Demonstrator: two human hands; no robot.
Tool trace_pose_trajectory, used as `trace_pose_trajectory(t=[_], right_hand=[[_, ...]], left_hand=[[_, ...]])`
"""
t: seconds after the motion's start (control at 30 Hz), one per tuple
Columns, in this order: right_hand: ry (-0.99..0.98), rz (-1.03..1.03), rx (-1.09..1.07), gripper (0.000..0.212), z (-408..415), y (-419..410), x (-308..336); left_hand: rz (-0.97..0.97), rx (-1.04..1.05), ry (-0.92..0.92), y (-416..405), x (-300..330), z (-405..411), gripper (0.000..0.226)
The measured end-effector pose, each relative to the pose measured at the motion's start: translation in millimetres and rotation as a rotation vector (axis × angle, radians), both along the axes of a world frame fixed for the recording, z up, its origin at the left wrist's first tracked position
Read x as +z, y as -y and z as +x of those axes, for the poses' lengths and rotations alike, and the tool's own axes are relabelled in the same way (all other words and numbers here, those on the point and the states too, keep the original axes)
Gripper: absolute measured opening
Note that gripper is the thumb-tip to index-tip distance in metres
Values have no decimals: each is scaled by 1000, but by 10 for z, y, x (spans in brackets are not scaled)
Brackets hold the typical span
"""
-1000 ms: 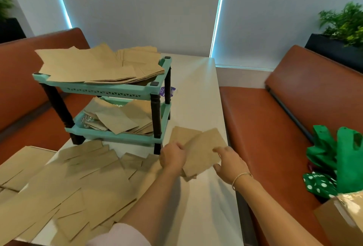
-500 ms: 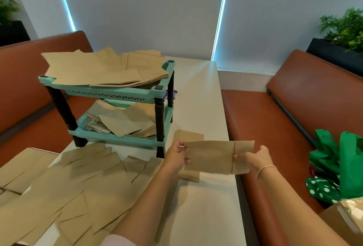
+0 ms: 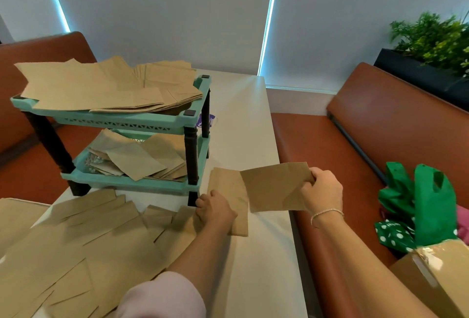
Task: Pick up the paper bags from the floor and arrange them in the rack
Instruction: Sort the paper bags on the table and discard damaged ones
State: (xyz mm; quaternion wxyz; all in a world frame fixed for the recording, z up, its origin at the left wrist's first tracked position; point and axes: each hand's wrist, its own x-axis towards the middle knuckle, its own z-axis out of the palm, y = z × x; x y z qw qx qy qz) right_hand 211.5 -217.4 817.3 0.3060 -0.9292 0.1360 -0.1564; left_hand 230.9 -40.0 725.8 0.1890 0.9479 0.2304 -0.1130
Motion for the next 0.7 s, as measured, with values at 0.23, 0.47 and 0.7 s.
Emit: trace_pose_trajectory(t=[0.23, 0.47, 0.7], right_hand=[[27, -60, -15, 27, -46, 70, -4], [19, -71, -2, 27, -84, 84, 4], [46, -72, 34, 24, -163, 147, 56]], left_hand=[[86, 63, 48, 75, -14, 45, 65], [138, 82, 99, 131, -10, 12, 61], [4, 97, 259, 151, 7, -104, 43]])
